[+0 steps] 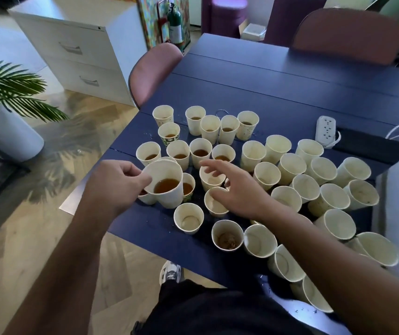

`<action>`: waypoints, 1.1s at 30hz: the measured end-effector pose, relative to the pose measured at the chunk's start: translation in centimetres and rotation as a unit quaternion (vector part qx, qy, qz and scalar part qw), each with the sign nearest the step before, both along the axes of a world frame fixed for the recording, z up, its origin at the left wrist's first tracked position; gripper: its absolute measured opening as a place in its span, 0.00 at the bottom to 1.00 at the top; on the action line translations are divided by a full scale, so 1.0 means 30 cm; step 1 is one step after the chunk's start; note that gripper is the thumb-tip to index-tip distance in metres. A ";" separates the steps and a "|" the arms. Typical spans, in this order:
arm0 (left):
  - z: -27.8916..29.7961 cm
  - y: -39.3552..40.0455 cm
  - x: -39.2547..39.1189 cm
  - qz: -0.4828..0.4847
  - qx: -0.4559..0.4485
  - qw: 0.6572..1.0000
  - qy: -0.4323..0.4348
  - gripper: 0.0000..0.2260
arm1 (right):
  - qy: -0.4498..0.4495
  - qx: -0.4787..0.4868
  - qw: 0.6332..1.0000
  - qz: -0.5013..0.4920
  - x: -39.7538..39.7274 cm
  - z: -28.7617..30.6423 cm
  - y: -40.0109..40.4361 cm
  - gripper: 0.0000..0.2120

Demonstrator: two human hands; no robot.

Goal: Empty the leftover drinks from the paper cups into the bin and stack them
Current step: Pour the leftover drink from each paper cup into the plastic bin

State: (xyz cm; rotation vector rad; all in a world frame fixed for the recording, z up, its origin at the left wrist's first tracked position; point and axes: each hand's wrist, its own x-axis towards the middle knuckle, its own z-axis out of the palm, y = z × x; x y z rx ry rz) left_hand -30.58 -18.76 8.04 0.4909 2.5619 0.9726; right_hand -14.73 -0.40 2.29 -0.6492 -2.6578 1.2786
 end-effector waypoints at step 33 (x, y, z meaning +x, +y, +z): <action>0.134 0.772 0.815 -0.594 0.104 0.798 0.019 0.09 | 0.128 0.153 0.865 -0.461 0.977 0.382 0.259 0.32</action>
